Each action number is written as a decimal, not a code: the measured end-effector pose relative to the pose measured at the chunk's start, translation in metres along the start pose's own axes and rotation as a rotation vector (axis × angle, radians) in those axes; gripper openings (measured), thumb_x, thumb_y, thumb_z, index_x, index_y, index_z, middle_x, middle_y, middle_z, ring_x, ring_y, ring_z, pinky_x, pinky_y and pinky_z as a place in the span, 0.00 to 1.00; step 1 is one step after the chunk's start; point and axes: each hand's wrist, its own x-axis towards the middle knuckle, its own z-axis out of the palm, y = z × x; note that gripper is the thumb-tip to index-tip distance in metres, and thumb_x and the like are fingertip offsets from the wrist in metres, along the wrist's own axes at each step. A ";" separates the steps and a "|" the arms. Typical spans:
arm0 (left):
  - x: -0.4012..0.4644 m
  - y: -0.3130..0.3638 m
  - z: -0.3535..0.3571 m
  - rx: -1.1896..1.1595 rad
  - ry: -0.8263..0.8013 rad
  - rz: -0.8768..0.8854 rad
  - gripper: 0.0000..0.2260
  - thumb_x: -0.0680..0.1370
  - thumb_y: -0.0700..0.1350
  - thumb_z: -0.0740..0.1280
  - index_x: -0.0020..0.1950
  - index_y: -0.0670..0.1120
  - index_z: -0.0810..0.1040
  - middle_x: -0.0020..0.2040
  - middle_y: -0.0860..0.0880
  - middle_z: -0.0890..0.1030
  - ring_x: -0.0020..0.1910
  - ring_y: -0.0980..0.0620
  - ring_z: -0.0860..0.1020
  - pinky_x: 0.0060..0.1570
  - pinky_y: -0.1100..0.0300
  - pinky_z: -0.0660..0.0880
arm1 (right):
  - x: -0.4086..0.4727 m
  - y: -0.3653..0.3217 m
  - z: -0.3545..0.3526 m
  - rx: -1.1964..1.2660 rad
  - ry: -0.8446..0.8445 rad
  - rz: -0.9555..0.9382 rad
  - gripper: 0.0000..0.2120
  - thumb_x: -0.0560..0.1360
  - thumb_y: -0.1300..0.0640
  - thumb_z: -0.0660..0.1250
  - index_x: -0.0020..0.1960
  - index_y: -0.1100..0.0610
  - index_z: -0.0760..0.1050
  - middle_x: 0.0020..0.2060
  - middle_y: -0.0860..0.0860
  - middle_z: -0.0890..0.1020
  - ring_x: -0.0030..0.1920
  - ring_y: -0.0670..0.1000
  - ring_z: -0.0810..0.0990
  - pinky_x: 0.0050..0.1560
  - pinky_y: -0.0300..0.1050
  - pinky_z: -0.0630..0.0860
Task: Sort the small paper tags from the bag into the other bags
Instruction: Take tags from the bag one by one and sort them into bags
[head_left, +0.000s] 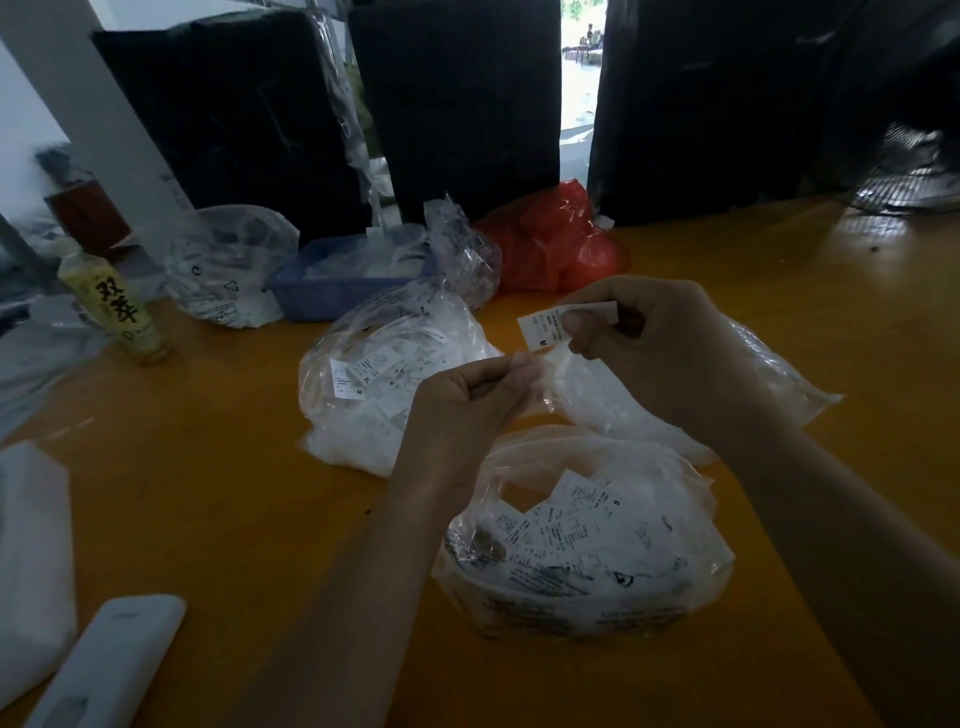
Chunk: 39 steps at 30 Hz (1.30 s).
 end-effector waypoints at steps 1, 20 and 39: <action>0.000 0.000 -0.001 0.001 -0.003 -0.001 0.05 0.77 0.44 0.77 0.52 0.47 0.89 0.53 0.43 0.88 0.56 0.47 0.86 0.57 0.59 0.82 | 0.000 0.000 0.000 -0.001 0.002 -0.002 0.05 0.79 0.55 0.70 0.53 0.48 0.82 0.38 0.38 0.82 0.41 0.36 0.82 0.41 0.28 0.76; -0.001 0.002 0.000 0.038 -0.083 -0.021 0.10 0.70 0.49 0.77 0.51 0.53 0.89 0.53 0.46 0.88 0.56 0.49 0.86 0.52 0.64 0.81 | 0.001 0.011 0.012 -0.300 0.109 -0.112 0.07 0.79 0.58 0.71 0.55 0.54 0.85 0.47 0.47 0.86 0.42 0.40 0.79 0.43 0.24 0.72; -0.001 0.004 0.000 -0.026 -0.071 -0.049 0.15 0.70 0.46 0.80 0.55 0.46 0.88 0.53 0.42 0.88 0.54 0.48 0.87 0.51 0.64 0.81 | 0.000 0.008 0.008 -0.387 0.039 -0.158 0.08 0.80 0.58 0.69 0.57 0.55 0.84 0.49 0.49 0.86 0.43 0.42 0.77 0.46 0.33 0.72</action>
